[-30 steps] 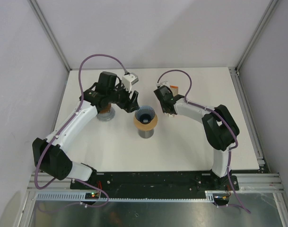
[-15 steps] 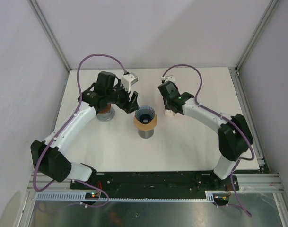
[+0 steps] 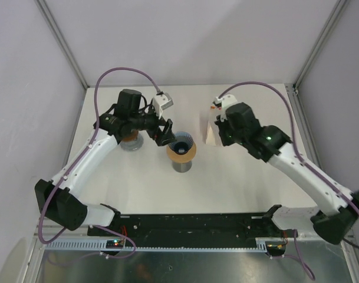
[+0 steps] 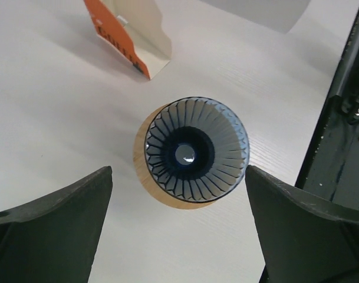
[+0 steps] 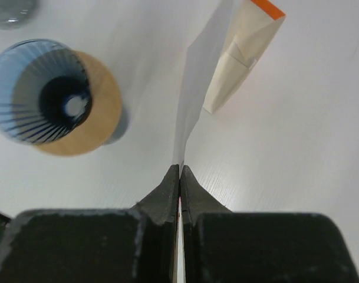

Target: Place the coffee filter in the dripper

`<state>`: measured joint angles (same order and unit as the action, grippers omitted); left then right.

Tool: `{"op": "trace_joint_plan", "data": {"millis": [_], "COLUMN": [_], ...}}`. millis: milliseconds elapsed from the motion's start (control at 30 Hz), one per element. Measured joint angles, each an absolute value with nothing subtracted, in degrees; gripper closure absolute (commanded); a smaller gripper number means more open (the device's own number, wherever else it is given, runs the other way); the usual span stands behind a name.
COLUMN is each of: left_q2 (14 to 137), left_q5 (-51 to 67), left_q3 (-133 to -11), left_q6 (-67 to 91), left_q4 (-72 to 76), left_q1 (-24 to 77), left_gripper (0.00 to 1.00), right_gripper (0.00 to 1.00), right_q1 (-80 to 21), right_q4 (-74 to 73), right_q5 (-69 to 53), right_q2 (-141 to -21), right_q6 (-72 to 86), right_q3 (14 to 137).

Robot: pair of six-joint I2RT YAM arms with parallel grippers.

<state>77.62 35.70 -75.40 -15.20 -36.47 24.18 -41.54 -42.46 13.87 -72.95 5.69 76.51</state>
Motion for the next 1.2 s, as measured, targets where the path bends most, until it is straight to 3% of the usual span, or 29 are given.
{"op": "trace_joint_plan", "data": {"millis": [300,567,733,967,1200], "left_q2": [75.13,73.80,73.80,73.80,74.61], "left_q5": [43.75,48.71,48.71,46.30,29.36], "left_q3": [-75.40,-77.95,-79.00,-80.51,-86.89], "left_q6": [-17.17,-19.16,-19.77,-20.01,-17.28], "left_q4": [-36.88,-38.20,-38.76,-39.90,-40.45], "left_q1": [24.93,31.70,34.35,34.35,34.37], "left_gripper": [0.00,0.00,0.11,0.02,0.01], "right_gripper": [1.00,1.00,1.00,1.00,1.00], "right_q1": [-41.58,-41.82,-41.93,-42.06,-43.97], "right_q4": [-44.25,-41.06,-40.05,-39.92,-37.69], "right_q5": [-4.67,-20.49,-26.50,-19.84,-1.21], "right_q2": [-59.37,-55.61,-55.59,-55.59,-55.59], "right_q6": [-0.64,-3.16,-3.99,-3.01,1.37], "right_q3": [76.38,76.29,76.23,76.18,76.07]}}
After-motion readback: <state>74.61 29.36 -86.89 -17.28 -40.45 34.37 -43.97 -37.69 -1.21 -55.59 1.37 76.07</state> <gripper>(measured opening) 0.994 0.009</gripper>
